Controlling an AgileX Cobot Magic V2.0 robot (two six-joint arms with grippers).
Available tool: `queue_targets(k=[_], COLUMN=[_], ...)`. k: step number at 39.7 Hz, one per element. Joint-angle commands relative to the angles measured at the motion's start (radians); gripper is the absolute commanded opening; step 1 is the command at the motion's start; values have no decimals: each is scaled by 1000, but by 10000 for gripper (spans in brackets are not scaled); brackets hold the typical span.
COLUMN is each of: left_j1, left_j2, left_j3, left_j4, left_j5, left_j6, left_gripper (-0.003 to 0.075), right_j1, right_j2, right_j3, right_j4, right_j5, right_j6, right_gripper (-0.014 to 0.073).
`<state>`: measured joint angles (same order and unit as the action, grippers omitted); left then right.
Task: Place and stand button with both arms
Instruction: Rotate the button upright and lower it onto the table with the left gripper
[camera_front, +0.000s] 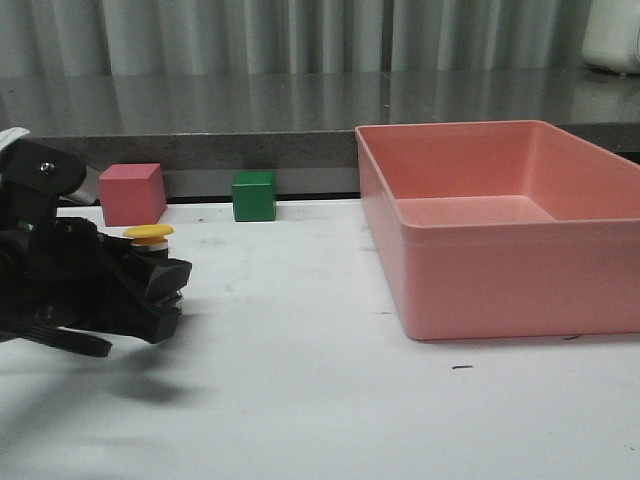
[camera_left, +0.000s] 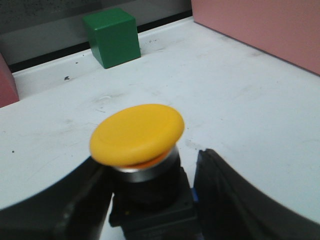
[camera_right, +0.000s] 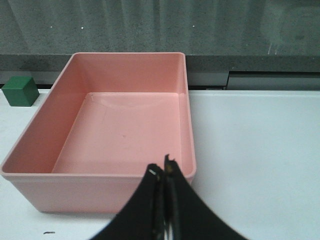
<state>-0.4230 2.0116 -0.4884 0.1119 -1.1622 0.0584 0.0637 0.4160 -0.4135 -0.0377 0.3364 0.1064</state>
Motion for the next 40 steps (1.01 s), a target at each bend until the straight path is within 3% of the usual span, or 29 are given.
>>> queue_targets(k=[1, 18, 27, 40], left_j1=[2, 2, 2, -6], left_j2=[-39, -41, -119, -427], left_j3=[9, 31, 38, 40], left_j4=[-14, -14, -11, -8], left_j5=[-180, -196, -172, 151], left_j6=[3, 3, 3, -28], left_gripper=[332, 487, 498, 498], right_j1=[-8, -8, -8, -8], right_j2=[3, 3, 3, 3], right_j3=[-26, -26, -26, -26], right_j4=[-14, -14, -14, -14], right_j5=[-83, -83, -83, -83], right_j6=[-10, -10, -10, -10], right_gripper=[-69, -69, -69, -69])
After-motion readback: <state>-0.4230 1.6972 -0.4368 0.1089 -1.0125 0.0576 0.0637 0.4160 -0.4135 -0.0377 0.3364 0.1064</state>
